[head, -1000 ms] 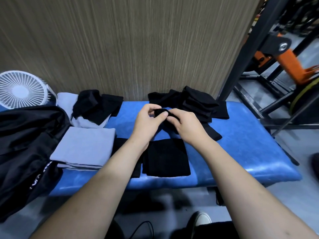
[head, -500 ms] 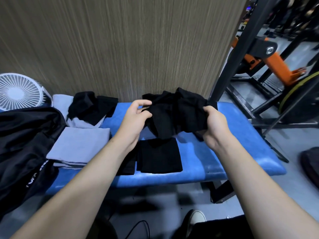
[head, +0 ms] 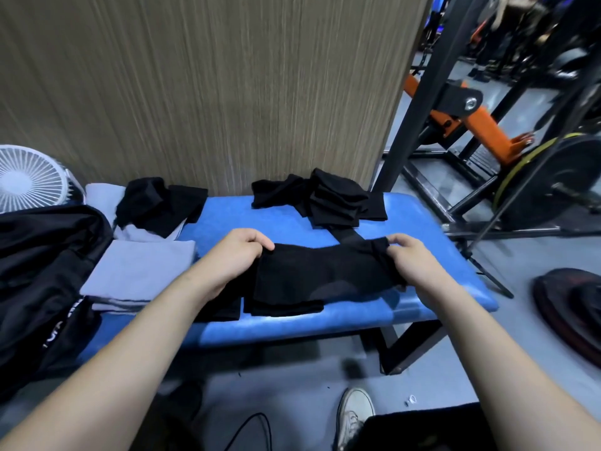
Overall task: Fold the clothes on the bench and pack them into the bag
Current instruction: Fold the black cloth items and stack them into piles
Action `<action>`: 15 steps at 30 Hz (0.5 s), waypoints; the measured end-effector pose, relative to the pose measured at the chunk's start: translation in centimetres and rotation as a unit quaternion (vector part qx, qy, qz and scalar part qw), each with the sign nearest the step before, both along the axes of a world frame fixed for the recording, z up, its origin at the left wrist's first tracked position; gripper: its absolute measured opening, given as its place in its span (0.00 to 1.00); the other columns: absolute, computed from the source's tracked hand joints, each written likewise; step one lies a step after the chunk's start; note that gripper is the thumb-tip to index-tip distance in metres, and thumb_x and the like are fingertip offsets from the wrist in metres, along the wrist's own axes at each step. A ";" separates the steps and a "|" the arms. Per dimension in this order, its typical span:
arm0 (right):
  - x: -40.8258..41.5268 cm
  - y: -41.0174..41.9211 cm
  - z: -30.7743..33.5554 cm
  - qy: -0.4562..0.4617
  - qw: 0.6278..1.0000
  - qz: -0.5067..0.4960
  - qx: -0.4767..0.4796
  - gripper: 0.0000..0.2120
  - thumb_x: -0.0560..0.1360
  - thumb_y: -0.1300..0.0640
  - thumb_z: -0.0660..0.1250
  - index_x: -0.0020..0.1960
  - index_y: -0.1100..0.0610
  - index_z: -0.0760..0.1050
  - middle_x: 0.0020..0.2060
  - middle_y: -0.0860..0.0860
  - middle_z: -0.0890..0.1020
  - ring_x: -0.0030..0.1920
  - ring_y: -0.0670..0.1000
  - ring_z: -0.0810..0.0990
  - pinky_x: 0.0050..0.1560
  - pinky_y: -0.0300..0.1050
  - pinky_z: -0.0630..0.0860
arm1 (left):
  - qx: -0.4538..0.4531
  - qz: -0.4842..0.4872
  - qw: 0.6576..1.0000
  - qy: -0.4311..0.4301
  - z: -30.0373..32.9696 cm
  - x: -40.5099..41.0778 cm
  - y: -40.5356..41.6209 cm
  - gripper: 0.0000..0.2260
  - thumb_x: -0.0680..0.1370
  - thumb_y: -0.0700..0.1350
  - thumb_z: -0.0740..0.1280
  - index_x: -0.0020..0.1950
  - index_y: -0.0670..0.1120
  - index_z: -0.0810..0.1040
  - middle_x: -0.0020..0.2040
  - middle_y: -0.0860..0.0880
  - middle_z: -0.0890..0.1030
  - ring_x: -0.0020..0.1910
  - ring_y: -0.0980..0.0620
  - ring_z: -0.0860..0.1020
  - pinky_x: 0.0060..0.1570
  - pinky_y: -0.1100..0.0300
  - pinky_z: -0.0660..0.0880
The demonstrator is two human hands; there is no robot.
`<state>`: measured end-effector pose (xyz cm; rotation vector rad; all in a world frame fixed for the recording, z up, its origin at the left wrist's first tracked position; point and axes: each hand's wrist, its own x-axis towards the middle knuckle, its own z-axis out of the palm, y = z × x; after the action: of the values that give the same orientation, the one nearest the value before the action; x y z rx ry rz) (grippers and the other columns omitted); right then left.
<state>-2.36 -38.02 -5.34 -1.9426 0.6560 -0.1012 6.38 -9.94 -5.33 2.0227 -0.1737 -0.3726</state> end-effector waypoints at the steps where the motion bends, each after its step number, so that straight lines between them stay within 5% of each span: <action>1: -0.2 -0.1 -0.3 0.023 0.999 0.009 -0.022 0.11 0.78 0.64 0.57 0.46 0.56 0.77 0.32 0.54 0.75 0.25 0.51 0.70 0.23 0.39 0.65 | 0.013 -0.008 1.000 0.005 -0.1 -0.4 -0.1 0.14 0.76 0.36 0.59 0.42 0.50 0.82 0.40 0.49 0.81 0.38 0.50 0.76 0.40 0.58 0.71; 4: -0.8 -0.1 -0.6 0.067 0.997 0.033 -0.029 0.09 0.80 0.58 0.57 0.46 0.57 0.75 0.34 0.53 0.71 0.28 0.52 0.69 0.26 0.39 0.66 | 0.053 -0.050 0.997 -0.016 -0.3 -1.1 -0.1 0.10 0.79 0.48 0.62 0.46 0.52 0.83 0.51 0.56 0.81 0.52 0.57 0.78 0.53 0.61 0.71; 8: -1.0 -0.1 -0.3 0.065 0.997 0.040 -0.016 0.14 0.79 0.44 0.65 0.53 0.56 0.75 0.39 0.53 0.77 0.31 0.53 0.74 0.31 0.44 0.71 | 0.171 -0.101 0.970 -0.141 -1.4 -1.3 0.2 0.12 0.77 0.55 0.67 0.58 0.53 0.77 0.59 0.56 0.71 0.61 0.57 0.67 0.61 0.62 0.63; 11: -0.6 -0.2 -0.8 0.067 0.996 0.053 -0.021 0.13 0.76 0.52 0.72 0.56 0.55 0.72 0.41 0.57 0.82 0.29 0.52 0.76 0.25 0.43 0.70 | 0.206 -0.130 0.947 -0.210 -2.3 -1.1 0.5 0.16 0.76 0.51 0.69 0.63 0.57 0.73 0.61 0.57 0.66 0.63 0.56 0.64 0.65 0.58 0.62; 15: -0.1 -0.5 -1.3 0.072 0.996 0.047 -0.037 0.12 0.77 0.59 0.70 0.58 0.59 0.73 0.44 0.62 0.84 0.30 0.56 0.78 0.22 0.43 0.71 | 0.219 -0.187 0.894 -0.344 -1.8 -1.2 0.8 0.11 0.76 0.47 0.69 0.55 0.60 0.76 0.52 0.60 0.69 0.52 0.58 0.66 0.59 0.60 0.64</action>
<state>-2.44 -38.51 -6.65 -2.0627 0.6620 0.0745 5.15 -9.10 -7.10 2.4990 -1.0076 0.1090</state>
